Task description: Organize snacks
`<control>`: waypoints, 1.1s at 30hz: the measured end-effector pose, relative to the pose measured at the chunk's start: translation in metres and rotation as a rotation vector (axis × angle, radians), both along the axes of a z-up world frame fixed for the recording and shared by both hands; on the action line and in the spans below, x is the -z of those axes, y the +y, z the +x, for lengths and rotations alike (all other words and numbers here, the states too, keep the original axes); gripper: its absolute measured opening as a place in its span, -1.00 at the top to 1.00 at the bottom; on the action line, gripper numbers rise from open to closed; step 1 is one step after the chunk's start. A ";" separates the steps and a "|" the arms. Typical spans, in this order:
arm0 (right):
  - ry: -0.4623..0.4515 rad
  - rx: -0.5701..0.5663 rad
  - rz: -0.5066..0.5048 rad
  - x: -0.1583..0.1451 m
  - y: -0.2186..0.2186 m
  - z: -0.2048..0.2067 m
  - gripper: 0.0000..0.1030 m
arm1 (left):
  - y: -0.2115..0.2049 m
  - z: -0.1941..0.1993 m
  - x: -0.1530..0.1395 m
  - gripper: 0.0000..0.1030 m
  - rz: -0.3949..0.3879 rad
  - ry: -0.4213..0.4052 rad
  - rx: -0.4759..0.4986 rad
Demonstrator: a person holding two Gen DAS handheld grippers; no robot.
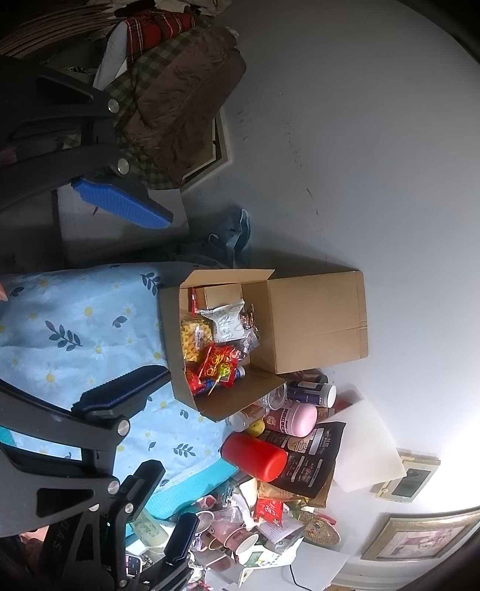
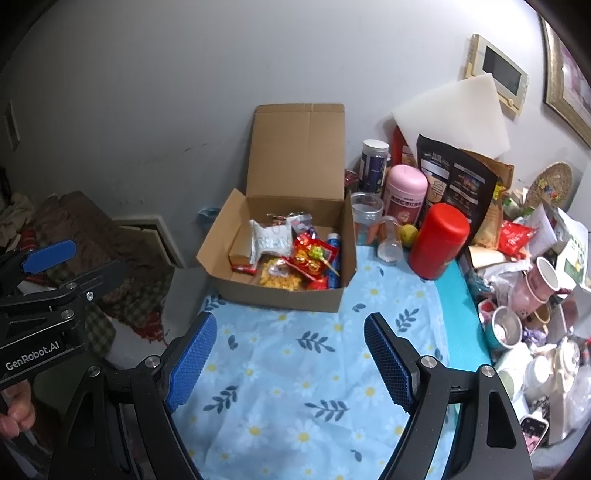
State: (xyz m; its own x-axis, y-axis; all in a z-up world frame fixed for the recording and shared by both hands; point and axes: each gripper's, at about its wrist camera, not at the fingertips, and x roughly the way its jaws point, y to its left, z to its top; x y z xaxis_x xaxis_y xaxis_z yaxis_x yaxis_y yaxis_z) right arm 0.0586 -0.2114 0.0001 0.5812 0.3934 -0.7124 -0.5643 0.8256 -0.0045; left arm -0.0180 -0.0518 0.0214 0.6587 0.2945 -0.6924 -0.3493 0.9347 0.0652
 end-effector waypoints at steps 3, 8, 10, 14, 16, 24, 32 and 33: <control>-0.001 0.002 0.000 0.000 -0.001 0.000 -0.61 | -0.001 -0.001 0.000 -0.49 0.000 -0.002 -0.001; -0.001 0.005 0.001 -0.001 -0.002 0.001 -0.61 | 0.001 -0.001 -0.002 -0.49 -0.005 0.000 0.000; -0.001 0.005 0.001 -0.001 -0.002 0.001 -0.61 | 0.001 -0.001 -0.001 -0.49 -0.004 0.002 -0.001; 0.000 0.005 0.001 -0.001 -0.002 0.001 -0.61 | 0.003 0.000 -0.001 -0.49 -0.005 0.006 -0.001; -0.002 0.006 0.001 -0.001 -0.002 0.001 -0.61 | 0.003 0.001 -0.001 -0.49 0.000 0.011 0.003; 0.006 0.011 0.000 0.000 -0.003 0.001 -0.61 | 0.005 0.003 0.000 -0.49 -0.003 0.016 0.001; 0.015 0.019 -0.003 0.003 -0.004 0.004 -0.61 | 0.003 0.005 0.005 -0.49 -0.005 0.017 0.012; 0.018 0.021 -0.004 0.004 -0.004 0.005 -0.61 | 0.003 0.004 0.006 -0.49 -0.011 0.013 0.013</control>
